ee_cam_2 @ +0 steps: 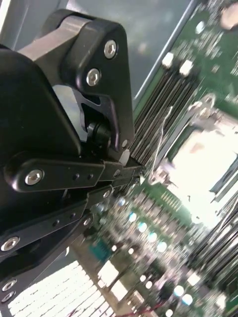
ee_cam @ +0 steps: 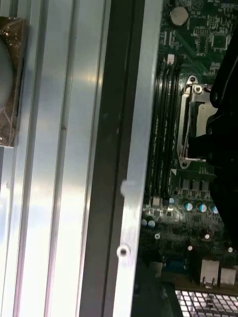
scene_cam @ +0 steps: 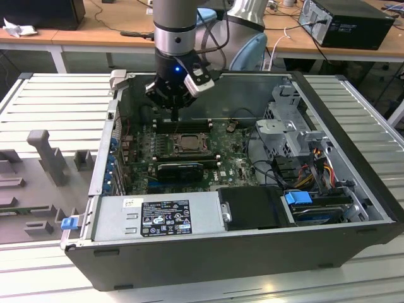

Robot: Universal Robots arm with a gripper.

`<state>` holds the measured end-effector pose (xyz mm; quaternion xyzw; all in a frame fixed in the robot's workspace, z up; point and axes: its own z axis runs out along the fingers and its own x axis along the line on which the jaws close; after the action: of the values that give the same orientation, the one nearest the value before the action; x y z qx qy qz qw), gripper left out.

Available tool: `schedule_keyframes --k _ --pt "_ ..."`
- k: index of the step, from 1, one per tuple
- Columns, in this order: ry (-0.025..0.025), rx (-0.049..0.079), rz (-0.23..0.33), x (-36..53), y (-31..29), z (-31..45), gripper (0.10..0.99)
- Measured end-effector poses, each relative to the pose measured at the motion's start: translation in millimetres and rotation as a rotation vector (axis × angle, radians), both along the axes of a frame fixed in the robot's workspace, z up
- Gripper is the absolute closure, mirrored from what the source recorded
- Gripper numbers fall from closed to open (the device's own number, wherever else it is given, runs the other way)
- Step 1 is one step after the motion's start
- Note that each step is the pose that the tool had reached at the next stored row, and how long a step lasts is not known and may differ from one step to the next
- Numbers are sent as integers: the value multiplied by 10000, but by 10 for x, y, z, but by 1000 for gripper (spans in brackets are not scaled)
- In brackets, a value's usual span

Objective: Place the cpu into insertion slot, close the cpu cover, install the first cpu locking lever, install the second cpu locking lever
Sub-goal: 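Install the first cpu locking lever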

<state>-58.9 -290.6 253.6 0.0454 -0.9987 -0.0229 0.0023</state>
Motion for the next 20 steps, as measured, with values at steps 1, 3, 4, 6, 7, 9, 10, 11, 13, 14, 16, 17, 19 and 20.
schedule_keyframes --k 1,3,4,6,7,9,10,11,13,14,16,17,19,20 --pt "0 0 0 52 0 -8 980" --pt "1 -1 -13 87 -5 -12 980" --pt "2 -1 -14 93 -6 -13 980" --pt "2 81 -15 96 -21 -17 980" --pt "3 292 -15 96 -32 -19 980" --pt "4 639 -15 96 -61 -23 980" --pt "4 680 -15 97 -66 -31 980" --pt "2 685 -16 101 -67 -44 980" --pt "4 682 -16 120 -70 -93 980" --pt "5 682 -17 137 -70 -117 980" --pt "4 683 -15 171 -69 -151 980" --pt "7 683 24 192 -63 -166 980" --pt "6 690 36 241 -51 -189 980" --pt "6 703 36 253 -45 -199 980"
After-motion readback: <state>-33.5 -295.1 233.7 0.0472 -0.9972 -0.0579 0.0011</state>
